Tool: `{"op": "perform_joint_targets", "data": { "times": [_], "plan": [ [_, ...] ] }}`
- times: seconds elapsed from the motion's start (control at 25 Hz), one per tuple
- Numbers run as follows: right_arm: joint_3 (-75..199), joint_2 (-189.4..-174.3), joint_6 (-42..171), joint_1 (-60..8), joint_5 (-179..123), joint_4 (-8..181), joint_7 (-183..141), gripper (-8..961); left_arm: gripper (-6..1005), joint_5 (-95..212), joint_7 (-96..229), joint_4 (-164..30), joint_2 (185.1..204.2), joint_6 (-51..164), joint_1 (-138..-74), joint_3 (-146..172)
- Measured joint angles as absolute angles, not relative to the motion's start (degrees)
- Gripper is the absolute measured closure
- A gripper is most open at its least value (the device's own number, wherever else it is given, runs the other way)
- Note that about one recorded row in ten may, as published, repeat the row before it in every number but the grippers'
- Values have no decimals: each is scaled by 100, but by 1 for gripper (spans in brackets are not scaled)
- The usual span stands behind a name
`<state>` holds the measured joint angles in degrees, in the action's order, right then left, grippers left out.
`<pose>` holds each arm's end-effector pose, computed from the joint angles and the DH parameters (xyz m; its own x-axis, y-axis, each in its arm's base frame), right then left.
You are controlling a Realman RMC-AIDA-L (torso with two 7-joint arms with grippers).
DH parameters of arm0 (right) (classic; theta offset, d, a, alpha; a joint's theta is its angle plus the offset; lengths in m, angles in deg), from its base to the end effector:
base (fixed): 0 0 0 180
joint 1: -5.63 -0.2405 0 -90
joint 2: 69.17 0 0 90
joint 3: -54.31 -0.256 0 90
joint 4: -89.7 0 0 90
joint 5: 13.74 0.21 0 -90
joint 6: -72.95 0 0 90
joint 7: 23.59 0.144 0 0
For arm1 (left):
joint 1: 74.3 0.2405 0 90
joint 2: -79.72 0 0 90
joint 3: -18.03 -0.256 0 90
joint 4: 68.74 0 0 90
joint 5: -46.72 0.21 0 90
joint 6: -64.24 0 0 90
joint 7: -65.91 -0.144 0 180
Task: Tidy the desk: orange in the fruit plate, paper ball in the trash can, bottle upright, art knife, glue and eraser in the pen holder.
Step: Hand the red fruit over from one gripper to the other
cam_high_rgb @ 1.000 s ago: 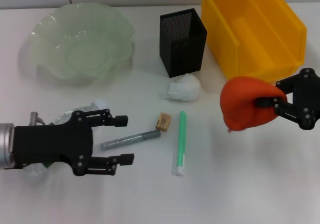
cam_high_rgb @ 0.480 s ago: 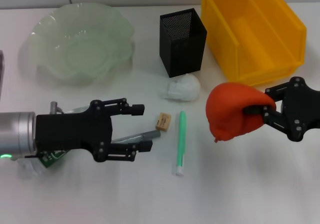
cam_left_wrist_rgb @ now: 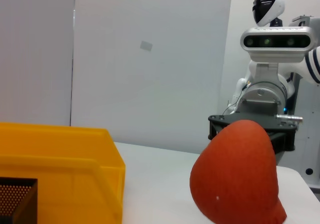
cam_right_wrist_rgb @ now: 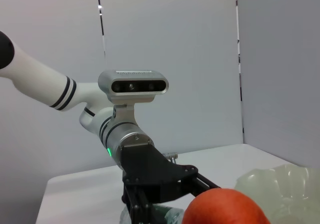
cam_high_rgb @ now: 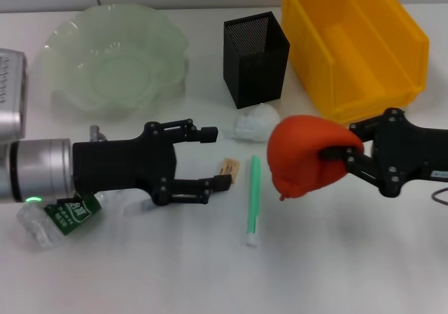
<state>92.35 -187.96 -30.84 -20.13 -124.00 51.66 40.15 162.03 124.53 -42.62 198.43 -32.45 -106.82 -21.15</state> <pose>0.2600 0.2882 0.0137 0.7916 -0.0949 -0.6037 -0.2193 -0.9662 -0.1357 -0.2498 0.3007 -0.0299 0.8243 0.1256 0.5521 0.1940 -0.9787 -0.0669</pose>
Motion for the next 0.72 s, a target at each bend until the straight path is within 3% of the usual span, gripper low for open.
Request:
{"op": "perform_joint_targets", "data": {
  "times": [0.72],
  "plan": [
    [9310,-18839,-2099,-2711,-12387,6511,3574,907,297,16034,12379,-4591,19855,-2970,-10889,-2120]
  ]
}}
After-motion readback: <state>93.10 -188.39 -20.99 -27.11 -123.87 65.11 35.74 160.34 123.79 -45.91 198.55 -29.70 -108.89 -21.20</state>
